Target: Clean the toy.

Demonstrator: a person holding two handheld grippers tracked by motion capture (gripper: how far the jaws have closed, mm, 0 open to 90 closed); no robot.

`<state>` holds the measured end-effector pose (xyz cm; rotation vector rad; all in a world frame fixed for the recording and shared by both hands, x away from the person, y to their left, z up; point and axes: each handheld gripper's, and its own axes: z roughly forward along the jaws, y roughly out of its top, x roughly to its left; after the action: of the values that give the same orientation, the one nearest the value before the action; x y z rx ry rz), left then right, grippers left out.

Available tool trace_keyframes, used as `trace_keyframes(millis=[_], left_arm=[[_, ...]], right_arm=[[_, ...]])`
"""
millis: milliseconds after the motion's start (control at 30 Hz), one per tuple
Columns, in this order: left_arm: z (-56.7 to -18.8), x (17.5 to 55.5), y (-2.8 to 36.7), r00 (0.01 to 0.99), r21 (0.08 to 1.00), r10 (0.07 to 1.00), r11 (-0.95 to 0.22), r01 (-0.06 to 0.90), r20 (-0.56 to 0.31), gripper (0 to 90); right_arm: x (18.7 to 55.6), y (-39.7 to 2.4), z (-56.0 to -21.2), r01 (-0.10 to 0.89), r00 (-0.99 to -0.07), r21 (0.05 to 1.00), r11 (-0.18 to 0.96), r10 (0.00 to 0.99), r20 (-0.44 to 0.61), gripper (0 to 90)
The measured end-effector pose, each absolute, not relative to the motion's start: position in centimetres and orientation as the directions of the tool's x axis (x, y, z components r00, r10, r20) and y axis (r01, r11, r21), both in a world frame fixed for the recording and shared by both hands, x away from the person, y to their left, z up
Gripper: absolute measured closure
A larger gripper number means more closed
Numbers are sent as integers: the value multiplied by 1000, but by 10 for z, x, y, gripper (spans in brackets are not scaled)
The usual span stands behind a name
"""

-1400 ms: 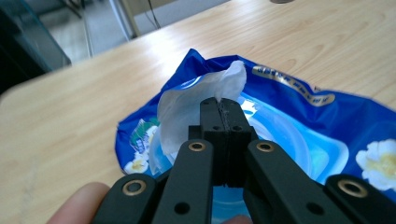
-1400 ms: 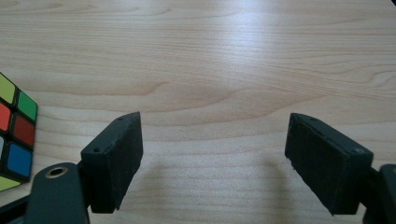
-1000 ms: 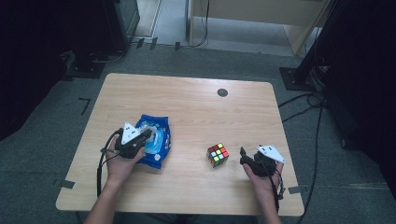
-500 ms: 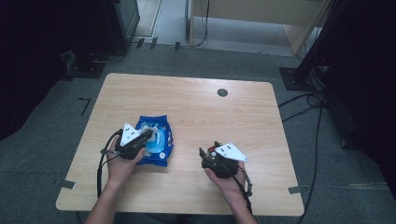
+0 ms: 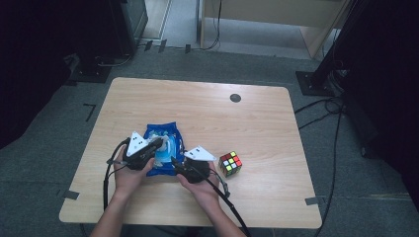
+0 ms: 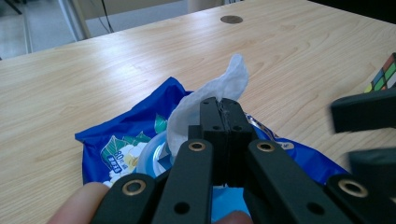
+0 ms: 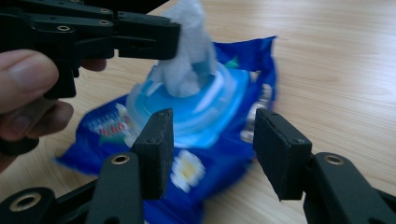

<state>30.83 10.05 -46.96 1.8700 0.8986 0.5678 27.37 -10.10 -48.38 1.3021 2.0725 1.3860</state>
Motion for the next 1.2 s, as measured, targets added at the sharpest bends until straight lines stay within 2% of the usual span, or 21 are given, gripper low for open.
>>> trace_keyframes(millis=[367,567,733,800,867,933,1100,1200], left_arm=[[-469,309,103,630,904,776,-250,345,-26,900],[-458,306,107,633,920,774,-227,319,-29,900],[-433,295,115,627,951,779,-174,257,-27,900],[-430,293,121,617,953,786,-154,259,-41,900],[-438,295,126,614,943,786,-140,301,-80,850],[-451,299,128,617,919,779,-153,363,-114,742],[-469,298,125,609,871,789,-239,430,-84,550],[-475,301,123,593,841,799,-251,480,-100,479]], right_arm=[[289,-51,-497,514,-576,835,198,800,165,459],[294,-45,-511,559,-572,790,252,806,148,449],[297,-46,-515,575,-574,781,242,800,175,446],[297,-47,-515,572,-575,784,242,800,172,445],[297,-47,-516,569,-577,786,243,799,171,444],[297,-48,-516,568,-577,787,241,798,172,444],[297,-48,-516,567,-579,788,241,797,173,442],[297,-48,-517,562,-581,791,240,796,171,441]])
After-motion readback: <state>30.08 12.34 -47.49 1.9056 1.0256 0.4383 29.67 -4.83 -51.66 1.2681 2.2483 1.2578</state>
